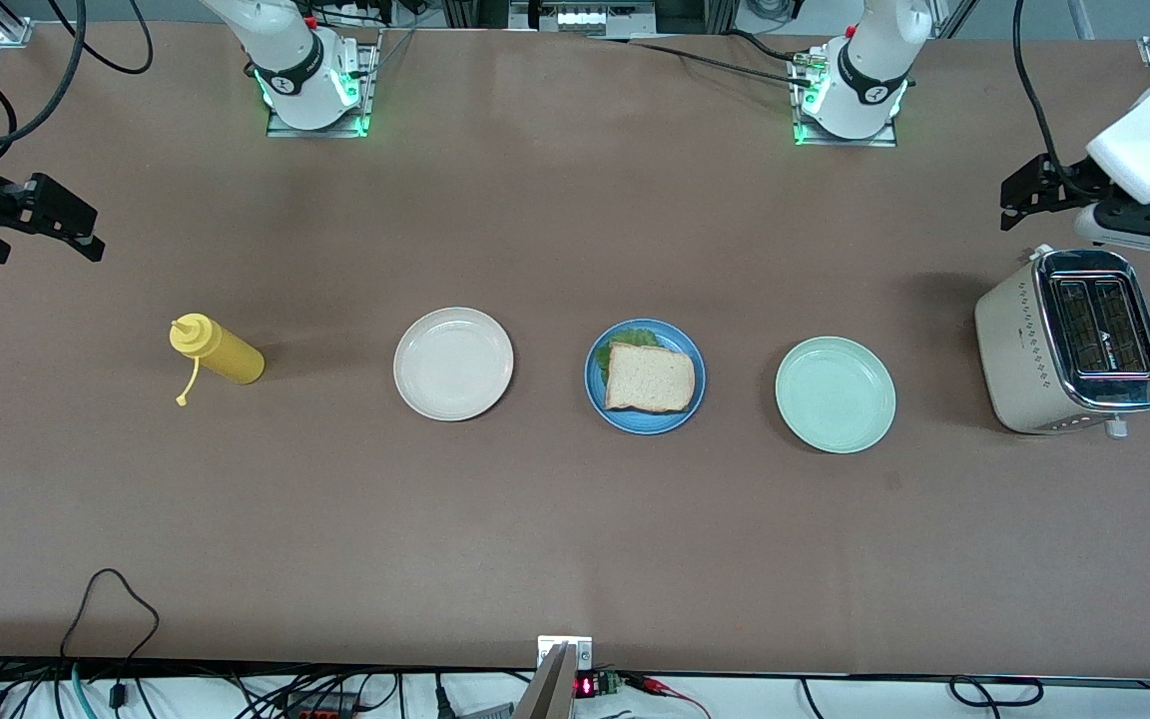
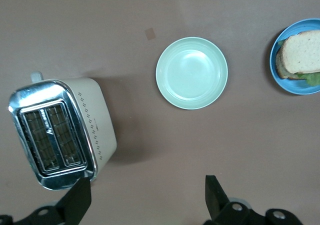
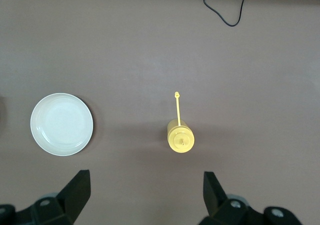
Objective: Make sandwich in blue plate with both arms
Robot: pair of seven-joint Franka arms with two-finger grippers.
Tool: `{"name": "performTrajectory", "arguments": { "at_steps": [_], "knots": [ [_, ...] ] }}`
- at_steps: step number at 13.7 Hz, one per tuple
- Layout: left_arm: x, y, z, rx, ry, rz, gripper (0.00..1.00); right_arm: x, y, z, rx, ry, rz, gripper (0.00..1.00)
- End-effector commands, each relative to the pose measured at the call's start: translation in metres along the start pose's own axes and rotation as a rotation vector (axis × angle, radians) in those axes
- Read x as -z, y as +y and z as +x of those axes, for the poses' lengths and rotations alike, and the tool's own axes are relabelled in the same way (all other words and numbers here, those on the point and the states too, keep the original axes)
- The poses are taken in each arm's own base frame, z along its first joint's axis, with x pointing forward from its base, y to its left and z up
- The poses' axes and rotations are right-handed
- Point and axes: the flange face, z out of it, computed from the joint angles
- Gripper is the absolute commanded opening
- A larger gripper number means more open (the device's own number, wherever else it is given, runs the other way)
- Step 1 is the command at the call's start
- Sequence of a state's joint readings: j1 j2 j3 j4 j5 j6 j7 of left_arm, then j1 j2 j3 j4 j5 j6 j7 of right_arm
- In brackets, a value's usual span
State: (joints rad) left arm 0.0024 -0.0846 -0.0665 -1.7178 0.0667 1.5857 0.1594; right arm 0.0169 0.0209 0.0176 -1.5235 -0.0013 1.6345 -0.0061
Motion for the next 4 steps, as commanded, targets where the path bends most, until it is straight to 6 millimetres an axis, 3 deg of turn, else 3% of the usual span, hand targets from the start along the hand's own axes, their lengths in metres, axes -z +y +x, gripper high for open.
{"name": "performTrajectory", "arguments": {
  "at_steps": [1, 4],
  "knots": [
    [0.0085, 0.0136, -0.0012, -0.008, 0.005, 0.008, 1.0, 0.0055, -0.0014, 0.0028, 0.003, 0.0, -0.006, 1.0],
    [0.0086, 0.0101, 0.0035, 0.054, 0.011, -0.047, 1.0, 0.0031, -0.0005, 0.0044, 0.001, -0.001, -0.006, 1.0]
  ]
}}
